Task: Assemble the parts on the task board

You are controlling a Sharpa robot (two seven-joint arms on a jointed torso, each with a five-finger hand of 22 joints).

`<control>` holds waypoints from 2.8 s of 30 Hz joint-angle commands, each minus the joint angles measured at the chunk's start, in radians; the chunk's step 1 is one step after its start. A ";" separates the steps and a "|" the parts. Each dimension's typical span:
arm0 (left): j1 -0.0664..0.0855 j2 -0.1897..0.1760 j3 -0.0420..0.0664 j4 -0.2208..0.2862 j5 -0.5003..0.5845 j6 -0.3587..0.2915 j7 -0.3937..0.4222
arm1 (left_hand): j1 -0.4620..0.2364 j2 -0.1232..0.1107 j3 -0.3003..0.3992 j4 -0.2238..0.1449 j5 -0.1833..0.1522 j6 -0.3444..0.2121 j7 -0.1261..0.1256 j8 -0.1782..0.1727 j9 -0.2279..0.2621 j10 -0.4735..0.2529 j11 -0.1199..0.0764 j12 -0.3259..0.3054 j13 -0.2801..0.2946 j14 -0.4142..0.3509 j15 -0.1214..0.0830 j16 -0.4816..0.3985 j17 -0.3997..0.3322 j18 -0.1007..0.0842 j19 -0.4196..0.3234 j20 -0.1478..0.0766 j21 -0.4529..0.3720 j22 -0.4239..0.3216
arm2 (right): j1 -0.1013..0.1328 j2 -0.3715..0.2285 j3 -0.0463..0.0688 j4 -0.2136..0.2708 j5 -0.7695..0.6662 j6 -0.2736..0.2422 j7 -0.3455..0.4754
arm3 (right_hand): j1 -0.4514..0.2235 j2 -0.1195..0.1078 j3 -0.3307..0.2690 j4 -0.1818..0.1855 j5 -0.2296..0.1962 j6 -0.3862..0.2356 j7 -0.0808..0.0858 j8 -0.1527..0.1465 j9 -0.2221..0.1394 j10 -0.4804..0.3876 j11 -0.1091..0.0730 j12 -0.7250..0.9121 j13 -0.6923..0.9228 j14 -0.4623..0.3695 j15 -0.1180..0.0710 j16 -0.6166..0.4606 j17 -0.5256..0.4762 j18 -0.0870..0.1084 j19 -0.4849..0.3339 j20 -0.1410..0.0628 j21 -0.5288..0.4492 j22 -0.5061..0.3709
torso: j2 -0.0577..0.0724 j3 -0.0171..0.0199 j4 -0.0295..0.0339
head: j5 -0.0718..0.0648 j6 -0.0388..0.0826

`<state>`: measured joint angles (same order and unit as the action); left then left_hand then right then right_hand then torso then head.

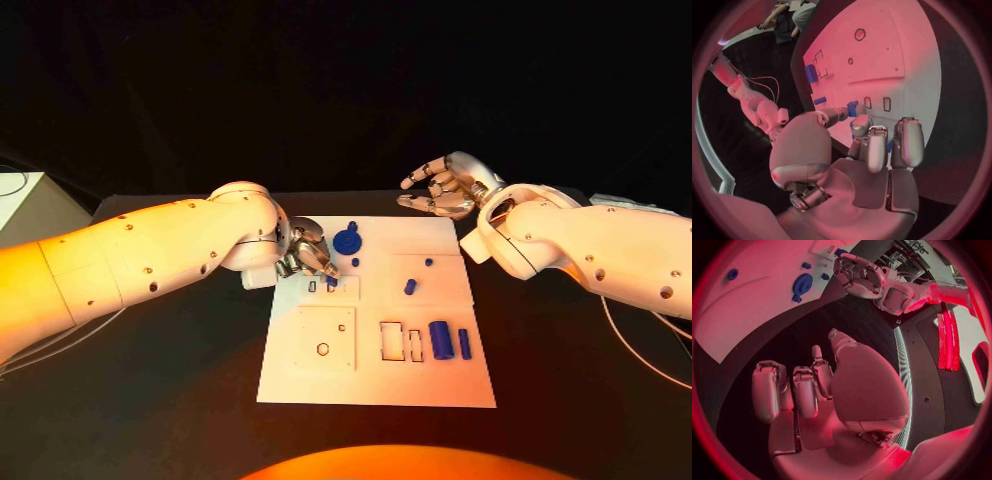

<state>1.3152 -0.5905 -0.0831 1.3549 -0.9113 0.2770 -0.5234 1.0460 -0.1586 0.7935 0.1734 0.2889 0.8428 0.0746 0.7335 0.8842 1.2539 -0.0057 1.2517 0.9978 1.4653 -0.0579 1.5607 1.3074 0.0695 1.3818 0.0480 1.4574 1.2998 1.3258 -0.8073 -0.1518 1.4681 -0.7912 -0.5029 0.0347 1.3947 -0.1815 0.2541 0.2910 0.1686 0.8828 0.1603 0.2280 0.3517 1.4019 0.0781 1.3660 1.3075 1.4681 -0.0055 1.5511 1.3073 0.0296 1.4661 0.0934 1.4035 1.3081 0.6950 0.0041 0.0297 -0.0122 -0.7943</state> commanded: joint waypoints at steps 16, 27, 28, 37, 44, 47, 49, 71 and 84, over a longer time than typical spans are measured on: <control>-0.024 -0.019 -0.006 0.036 -0.076 -0.108 0.008 | -0.025 -0.007 0.177 -0.204 0.097 0.028 -0.019 0.008 0.008 0.029 -0.012 0.011 0.017 0.104 -0.015 0.008 0.260 -0.013 0.025 -0.010 0.014 0.027 | -0.006 -0.006 0.000 0.000 -0.006 0.017 0.003 | -0.011 0.002 0.006 -0.001 0.004 -0.004 0.002 -0.004 -0.002 -0.008 0.000 -0.003 0.086 0.088 0.008 -0.007 0.214 0.011 0.031 0.010 -0.003 0.143 | 0.001 -0.0009 -0.0013 | 0.013 -0.002; -0.037 -0.004 -0.017 0.022 -0.122 -0.120 0.009 | -0.025 -0.007 0.177 -0.205 0.098 0.029 -0.019 0.009 0.008 0.030 -0.012 0.012 0.018 0.104 -0.015 0.008 0.260 -0.014 0.026 -0.010 0.014 0.029 | -0.008 -0.005 0.000 0.001 -0.006 0.020 0.002 | -0.013 0.003 0.006 -0.001 0.004 -0.004 0.002 -0.004 -0.002 -0.009 0.000 -0.004 0.085 0.088 0.008 -0.007 0.214 0.012 0.031 0.010 -0.004 0.142 | 0.004 -0.0009 -0.0031 | 0.015 -0.001; -0.038 -0.003 -0.019 0.021 -0.123 -0.119 0.009 | -0.025 -0.007 0.177 -0.205 0.098 0.029 -0.019 0.009 0.008 0.030 -0.012 0.012 0.018 0.104 -0.015 0.008 0.260 -0.014 0.026 -0.010 0.014 0.029 | -0.008 -0.006 0.000 0.001 -0.006 0.020 0.002 | -0.013 0.003 0.006 -0.001 0.004 -0.004 0.002 -0.004 -0.002 -0.009 0.000 -0.004 0.085 0.088 0.008 -0.007 0.214 0.012 0.031 0.010 -0.004 0.142 | 0.004 -0.0009 -0.0031 | 0.014 -0.003; -0.040 0.000 -0.023 0.019 -0.133 -0.107 0.008 | -0.025 -0.007 0.177 -0.205 0.098 0.029 -0.019 0.009 0.008 0.030 -0.013 0.012 0.018 0.104 -0.015 0.008 0.260 -0.014 0.026 -0.010 0.014 0.029 | -0.008 -0.007 0.000 0.002 -0.006 0.022 0.001 | -0.015 0.004 0.006 -0.001 0.005 -0.004 0.002 -0.004 -0.002 -0.009 0.000 -0.004 0.085 0.088 0.008 -0.007 0.214 0.012 0.031 0.010 -0.004 0.142 | 0.004 -0.0009 -0.0021 | 0.013 -0.010; -0.040 -0.007 -0.024 0.022 -0.136 -0.088 0.007 | -0.025 -0.007 0.177 -0.207 0.099 0.030 -0.020 0.009 0.008 0.031 -0.013 0.012 0.017 0.104 -0.016 0.008 0.260 -0.014 0.026 -0.011 0.015 0.029 | -0.008 -0.007 0.000 0.001 -0.006 0.023 0.001 | -0.015 0.004 0.006 -0.001 0.005 -0.004 0.002 -0.004 -0.002 -0.009 0.000 -0.004 0.085 0.088 0.008 -0.007 0.214 0.012 0.031 0.010 -0.004 0.142 | 0.003 -0.0008 -0.0025 | 0.013 -0.014; -0.040 -0.008 -0.024 0.024 -0.136 -0.082 0.006 | -0.025 -0.007 0.178 -0.208 0.100 0.031 -0.020 0.009 0.008 0.032 -0.013 0.011 0.017 0.105 -0.016 0.009 0.261 -0.014 0.027 -0.011 0.015 0.030 | -0.008 -0.007 0.000 0.001 -0.006 0.023 0.001 | -0.015 0.004 0.006 -0.001 0.005 -0.004 0.002 -0.004 -0.002 -0.009 0.000 -0.004 0.085 0.088 0.008 -0.007 0.214 0.012 0.031 0.010 -0.004 0.142 | 0.003 -0.0008 -0.0024 | 0.013 -0.015; -0.040 -0.008 -0.024 0.024 -0.137 -0.080 0.006 | -0.025 -0.007 0.178 -0.208 0.100 0.031 -0.020 0.009 0.008 0.032 -0.013 0.011 0.017 0.105 -0.016 0.009 0.261 -0.014 0.027 -0.011 0.015 0.030 | -0.008 -0.007 0.000 0.001 -0.006 0.024 0.001 | -0.015 0.004 0.006 -0.001 0.005 -0.004 0.002 -0.004 -0.002 -0.009 0.000 -0.004 0.085 0.088 0.008 -0.007 0.214 0.012 0.031 0.010 -0.004 0.142 | 0.003 -0.0008 -0.0024 | 0.013 -0.016; -0.040 -0.010 -0.024 0.024 -0.142 -0.076 0.006 | -0.023 -0.007 0.179 -0.211 0.101 0.032 -0.021 0.008 0.008 0.032 -0.014 0.010 0.015 0.105 -0.017 0.009 0.261 -0.014 0.027 -0.012 0.015 0.030 | -0.011 -0.003 0.000 -0.005 -0.007 0.036 -0.009 | -0.020 0.005 0.006 -0.001 0.005 -0.004 0.002 -0.003 -0.002 -0.010 0.000 -0.004 0.084 0.088 0.008 -0.007 0.214 0.012 0.030 0.010 -0.006 0.141 | 0.003 -0.0011 -0.0023 | 0.013 -0.019; -0.040 -0.007 -0.023 0.021 -0.134 -0.053 0.006 | -0.021 -0.010 0.179 -0.216 0.100 0.034 -0.022 0.008 0.008 0.033 -0.015 0.009 0.014 0.105 -0.018 0.010 0.263 -0.014 0.028 -0.012 0.015 0.031 | -0.013 -0.001 0.000 -0.007 -0.007 0.039 -0.011 | -0.020 0.005 0.006 -0.001 0.005 -0.004 0.002 -0.003 -0.002 -0.010 0.000 -0.004 0.084 0.088 0.008 -0.007 0.214 0.012 0.030 0.010 -0.006 0.141 | 0.003 -0.0002 -0.0027 | 0.013 -0.021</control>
<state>1.2790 -0.5994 -0.1037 1.3775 -1.0438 0.1921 -0.5147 1.0214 -0.1732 0.7770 0.1569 0.3837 0.8710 0.0601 0.7389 0.8921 1.2799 -0.0211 1.2575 1.0127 1.4649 -0.0676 1.5676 1.3073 0.0677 1.4026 0.0342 1.4674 1.3075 1.3134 -0.8097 -0.1523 1.4611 -0.7919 -0.4812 0.0213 1.3816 -0.1762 0.2541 0.2909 0.1685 0.8830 0.1601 0.2280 0.3511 1.4019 0.0781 1.3660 1.3075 1.4681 -0.0055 1.5472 1.3077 0.0296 1.4661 0.0934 1.4035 1.3080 0.6981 0.0035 0.0269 0.0012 -0.8153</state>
